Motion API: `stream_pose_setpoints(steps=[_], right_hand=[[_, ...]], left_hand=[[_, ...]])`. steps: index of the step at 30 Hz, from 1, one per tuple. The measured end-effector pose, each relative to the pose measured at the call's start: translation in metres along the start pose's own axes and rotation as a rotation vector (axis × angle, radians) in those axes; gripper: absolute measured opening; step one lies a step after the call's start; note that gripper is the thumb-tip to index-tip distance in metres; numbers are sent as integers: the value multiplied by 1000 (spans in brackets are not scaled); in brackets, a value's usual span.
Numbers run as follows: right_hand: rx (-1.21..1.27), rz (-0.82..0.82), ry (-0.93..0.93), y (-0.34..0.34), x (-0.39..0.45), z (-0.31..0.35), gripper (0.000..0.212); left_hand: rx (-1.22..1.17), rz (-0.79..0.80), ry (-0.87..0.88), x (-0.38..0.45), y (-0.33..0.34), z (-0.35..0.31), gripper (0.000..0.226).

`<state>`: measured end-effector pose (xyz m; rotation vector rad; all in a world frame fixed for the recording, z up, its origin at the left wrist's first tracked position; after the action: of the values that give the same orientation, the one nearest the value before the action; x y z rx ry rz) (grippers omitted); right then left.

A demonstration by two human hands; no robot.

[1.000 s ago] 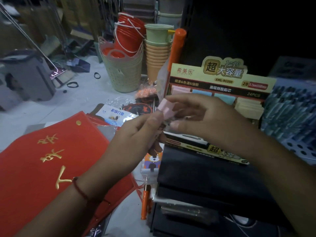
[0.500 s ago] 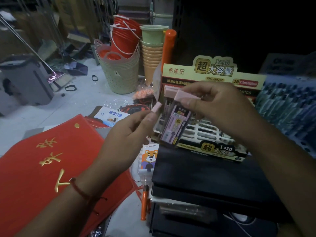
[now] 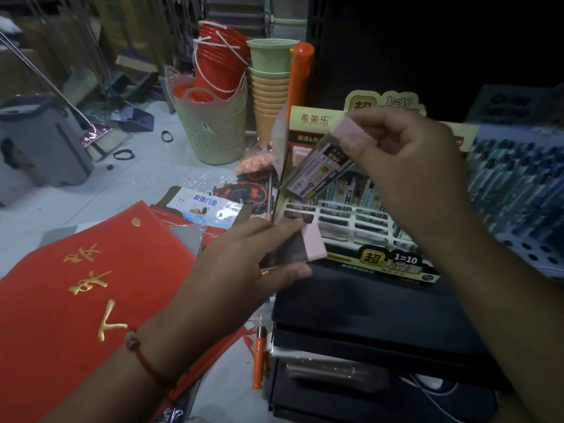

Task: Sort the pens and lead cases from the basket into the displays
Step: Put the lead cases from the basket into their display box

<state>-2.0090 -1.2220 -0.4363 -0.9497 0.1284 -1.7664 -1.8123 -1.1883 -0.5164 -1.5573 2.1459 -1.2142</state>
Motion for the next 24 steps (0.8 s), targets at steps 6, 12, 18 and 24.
stream_pose_setpoints(steps=[6,12,18,24], right_hand=[[-149,69,-75,14,-3,-3,23],[-200,121,-77,21,-2,-5,26],[-366,139,-157,30,0,3,37],[-324,135,-135,27,7,1,27]], left_hand=[[-7,28,45,1,6,-5,64],[23,12,65,1,9,-2,60],[39,8,98,1,11,-6,60],[37,5,94,0,11,-6,59]])
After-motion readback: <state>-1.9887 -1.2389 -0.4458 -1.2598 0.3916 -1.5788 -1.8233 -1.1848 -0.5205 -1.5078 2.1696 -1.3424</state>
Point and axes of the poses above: each hand's wrist, its own x-axis towards the middle knuckle, its own y-axis out of the palm, z = x × y, the point moved 4 cm from there along x, towards the middle knuckle, and after that the axes turned 11 degrees about -x, right-handed, at the moved point
